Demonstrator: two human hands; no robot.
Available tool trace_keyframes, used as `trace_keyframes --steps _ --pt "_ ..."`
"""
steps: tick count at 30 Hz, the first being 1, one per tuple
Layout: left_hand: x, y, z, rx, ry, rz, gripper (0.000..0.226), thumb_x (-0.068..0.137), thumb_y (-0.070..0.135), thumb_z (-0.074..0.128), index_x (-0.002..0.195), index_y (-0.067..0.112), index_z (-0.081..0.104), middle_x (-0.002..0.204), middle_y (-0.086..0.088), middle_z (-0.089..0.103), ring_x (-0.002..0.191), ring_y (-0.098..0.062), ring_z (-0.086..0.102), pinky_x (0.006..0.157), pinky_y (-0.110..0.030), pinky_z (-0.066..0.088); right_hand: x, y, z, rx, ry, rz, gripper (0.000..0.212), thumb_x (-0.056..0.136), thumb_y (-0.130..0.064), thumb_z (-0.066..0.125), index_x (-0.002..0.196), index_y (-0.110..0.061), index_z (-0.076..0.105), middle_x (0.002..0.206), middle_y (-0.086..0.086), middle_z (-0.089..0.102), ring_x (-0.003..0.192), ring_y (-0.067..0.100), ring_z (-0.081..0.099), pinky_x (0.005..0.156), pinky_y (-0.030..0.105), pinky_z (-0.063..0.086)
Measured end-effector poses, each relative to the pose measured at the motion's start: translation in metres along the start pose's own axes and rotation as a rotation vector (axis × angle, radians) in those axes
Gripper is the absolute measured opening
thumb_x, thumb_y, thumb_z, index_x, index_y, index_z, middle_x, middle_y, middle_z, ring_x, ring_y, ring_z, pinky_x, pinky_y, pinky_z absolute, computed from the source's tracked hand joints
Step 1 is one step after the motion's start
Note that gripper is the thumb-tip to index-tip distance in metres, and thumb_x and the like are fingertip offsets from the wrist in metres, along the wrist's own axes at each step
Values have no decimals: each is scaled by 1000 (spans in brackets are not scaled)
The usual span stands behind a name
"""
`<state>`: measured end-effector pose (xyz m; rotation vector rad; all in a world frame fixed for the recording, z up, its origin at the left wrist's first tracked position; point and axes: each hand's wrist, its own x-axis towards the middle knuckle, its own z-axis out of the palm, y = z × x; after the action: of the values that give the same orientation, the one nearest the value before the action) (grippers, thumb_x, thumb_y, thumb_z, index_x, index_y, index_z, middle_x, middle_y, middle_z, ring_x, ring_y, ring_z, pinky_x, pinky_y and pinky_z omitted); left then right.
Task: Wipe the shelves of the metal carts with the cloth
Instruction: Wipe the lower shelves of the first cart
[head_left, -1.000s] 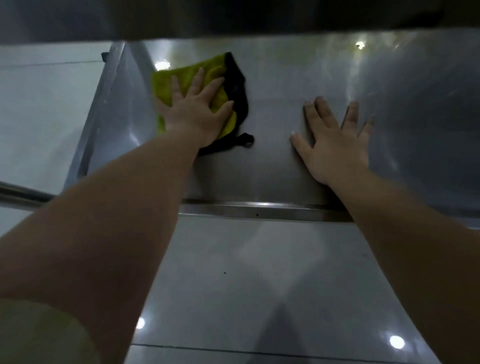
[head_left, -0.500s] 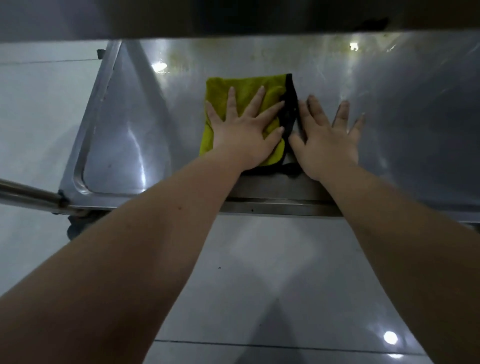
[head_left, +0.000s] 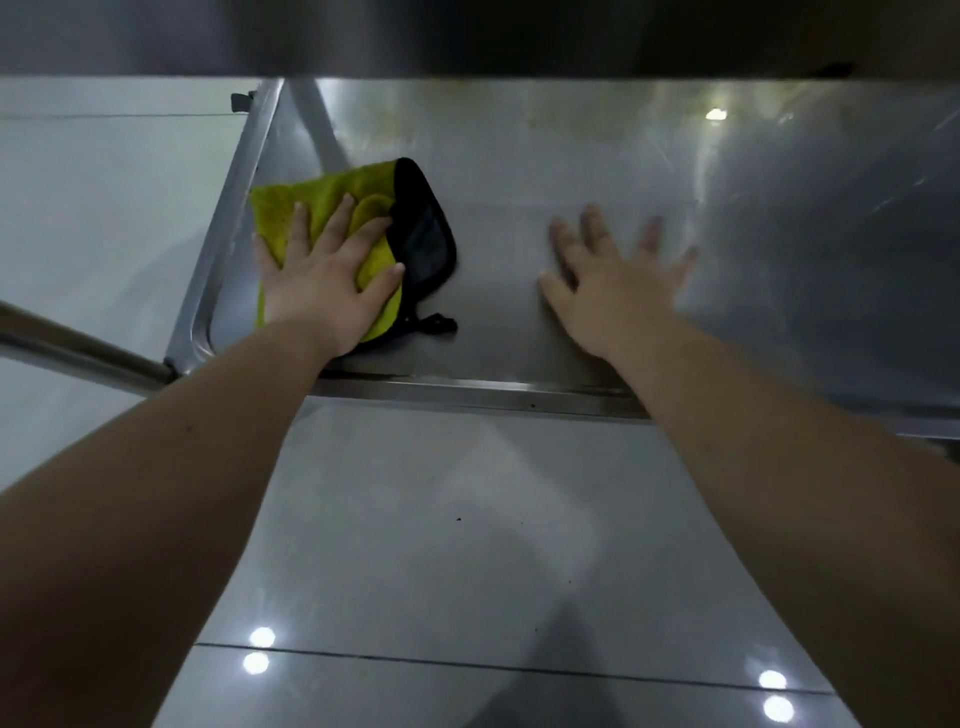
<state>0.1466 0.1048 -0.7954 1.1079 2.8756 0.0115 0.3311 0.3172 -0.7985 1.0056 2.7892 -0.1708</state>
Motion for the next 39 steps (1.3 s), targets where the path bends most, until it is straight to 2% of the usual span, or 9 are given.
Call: trace_keyframes --steps 2,4,9,12,16,20,26,31,39 --pt "-1 -1 -1 -13 6 4 65 85 77 10 146 54 13 162 14 5 149 -31 -1 113 -66 -1 -11 -38 8 -54 33 -233 64 94 -65 14 152 -44 -1 163 -13 -2 146 45 -2 109 72 0" --pt "-2 -1 -1 -14 7 1 63 87 77 13 146 54 14 162 14 4 149 -31 -2 113 -66 -1 -19 -60 14 -88 50 -294 63 94 -65 10 151 -44 -3 163 -13 -3 146 44 -3 109 71 -2" --pt "-7 19 2 -12 -35 -14 63 86 77 14 146 56 10 162 17 -2 148 -36 -8 110 -70 -3 -21 -55 18 -66 98 -258 68 92 -64 15 154 -39 3 163 -11 1 147 41 -1 112 67 -2" --pt "-7 57 4 0 -55 72 65 86 78 11 146 56 7 162 15 -6 147 -40 -10 106 -73 -4 -20 -53 13 96 163 -56 59 99 -47 30 154 -27 21 163 2 13 146 45 2 115 62 -1" --pt "-11 89 7 23 -64 188 64 87 75 8 147 54 6 162 13 -6 147 -40 -10 104 -75 -7 -19 -47 13 50 127 35 53 104 -36 22 155 -24 15 163 8 10 144 48 2 119 54 -1" --pt "-11 47 4 -2 -43 217 69 80 80 12 145 57 12 162 16 1 149 -33 -4 109 -70 3 -22 -47 11 33 93 2 57 102 -47 16 156 -27 12 163 8 6 144 48 2 119 52 0" --pt "-21 -64 -2 9 -46 -44 69 80 81 11 144 56 14 162 16 1 149 -31 -3 112 -64 7 -21 -52 13 -14 61 1 69 96 -63 18 156 -31 5 163 11 -1 144 50 -5 118 55 -5" --pt "-45 -39 -1 -15 -86 -115 64 87 76 11 147 54 5 163 8 -8 147 -41 -9 111 -68 -2 -27 -53 15 -35 61 0 71 95 -64 18 156 -28 3 163 14 -3 143 52 -8 117 58 -6" --pt "-35 52 9 44 -17 284 72 81 77 7 149 52 10 163 8 0 147 -41 0 110 -67 11 -27 -48 18 -50 67 -32 66 98 -53 18 156 -25 1 162 16 -3 145 49 -4 116 60 -4"
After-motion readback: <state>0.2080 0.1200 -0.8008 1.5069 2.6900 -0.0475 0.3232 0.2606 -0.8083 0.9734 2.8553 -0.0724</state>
